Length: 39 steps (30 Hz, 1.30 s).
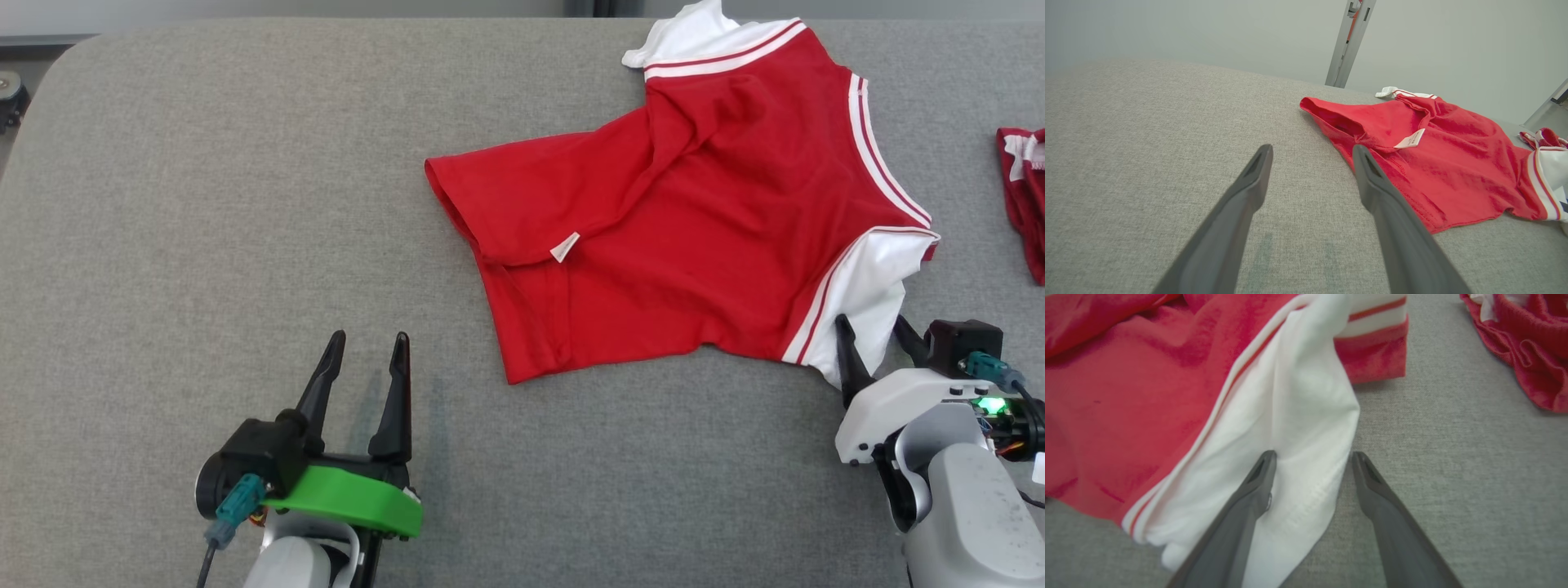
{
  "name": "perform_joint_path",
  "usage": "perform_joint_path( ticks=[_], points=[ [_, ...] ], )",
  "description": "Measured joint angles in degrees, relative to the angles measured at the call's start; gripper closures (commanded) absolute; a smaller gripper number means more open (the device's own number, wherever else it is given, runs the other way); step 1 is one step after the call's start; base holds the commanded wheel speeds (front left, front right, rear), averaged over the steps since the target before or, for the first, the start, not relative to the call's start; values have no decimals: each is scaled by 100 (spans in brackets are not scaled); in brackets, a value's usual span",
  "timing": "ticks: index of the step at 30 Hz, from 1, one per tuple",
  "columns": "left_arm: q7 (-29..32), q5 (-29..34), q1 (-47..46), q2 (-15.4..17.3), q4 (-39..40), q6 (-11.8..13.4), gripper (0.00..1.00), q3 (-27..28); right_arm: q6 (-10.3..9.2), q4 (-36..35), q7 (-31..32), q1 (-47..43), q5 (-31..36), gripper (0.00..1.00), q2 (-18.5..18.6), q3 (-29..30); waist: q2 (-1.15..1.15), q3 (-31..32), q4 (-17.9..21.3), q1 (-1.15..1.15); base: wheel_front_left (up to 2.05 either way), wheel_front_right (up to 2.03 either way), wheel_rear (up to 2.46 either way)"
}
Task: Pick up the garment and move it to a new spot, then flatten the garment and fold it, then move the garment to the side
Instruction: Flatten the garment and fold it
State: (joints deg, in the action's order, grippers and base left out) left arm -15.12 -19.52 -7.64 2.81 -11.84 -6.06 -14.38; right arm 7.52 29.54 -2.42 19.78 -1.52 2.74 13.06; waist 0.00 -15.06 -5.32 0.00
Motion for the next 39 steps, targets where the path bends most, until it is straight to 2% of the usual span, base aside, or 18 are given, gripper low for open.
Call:
perform_joint_path(
  ticks=[1, 7, 16, 17, 18, 19, 25, 31, 34, 39],
  points=[
    [0, 0, -4, 0, -1, 0, 0, -2, 0, 110, -36, 68, 23, 100, 2, -3, 0, 1, -1, 0, 0, 0, 0],
    [0, 8, -3, 0, -3, 2, 0, 79, 0, 142, -256, 126, 390, 100, -5, 176, 0, 43, 79, 0, 0, 0, 0],
    [0, 5, 61, 0, -42, -1, 0, 42, 1, -1006, -192, -637, 828, 100, 0, 805, 0, 187, 434, 0, 0, 0, 0],
    [0, 5, 78, -1, -54, -4, 0, 35, 1, -1069, -158, -703, 818, 65, 1, 827, 0, 204, 482, 0, 0, 0, 0],
    [0, 5, 92, 0, -68, -5, 0, 25, 0, -1091, -121, -770, 814, 46, 8, 805, 0, 221, 526, 0, 0, 0, 0],
    [0, 5, 94, 0, -82, -7, 0, 11, 0, -1104, -104, -847, 788, 0, 5, 769, 0, 238, 566, 0, 0, 0, 0],
    [0, 5, 115, -1, -153, -43, 0, -40, 0, -1160, -119, -1096, 450, 0, -2, 521, 0, 356, 681, 0, 0, 0, 0],
    [-1, 8, 161, -1, -226, -52, 0, -145, 0, -1610, -371, -1123, 339, 0, 3, 476, 0, 521, 711, 0, 0, 0, 0],
    [0, 82, 158, 0, -372, -77, 0, -483, 0, -1783, -401, -1116, 254, 0, 2, 378, 0, 599, 710, 0, 0, 0, 0],
    [130, 120, -131, -9, -955, -123, 0, -1596, 0, -1902, -364, -1096, 250, 0, 2, 291, 0, 629, 698, 0, 0, 0, 0]
  ],
)
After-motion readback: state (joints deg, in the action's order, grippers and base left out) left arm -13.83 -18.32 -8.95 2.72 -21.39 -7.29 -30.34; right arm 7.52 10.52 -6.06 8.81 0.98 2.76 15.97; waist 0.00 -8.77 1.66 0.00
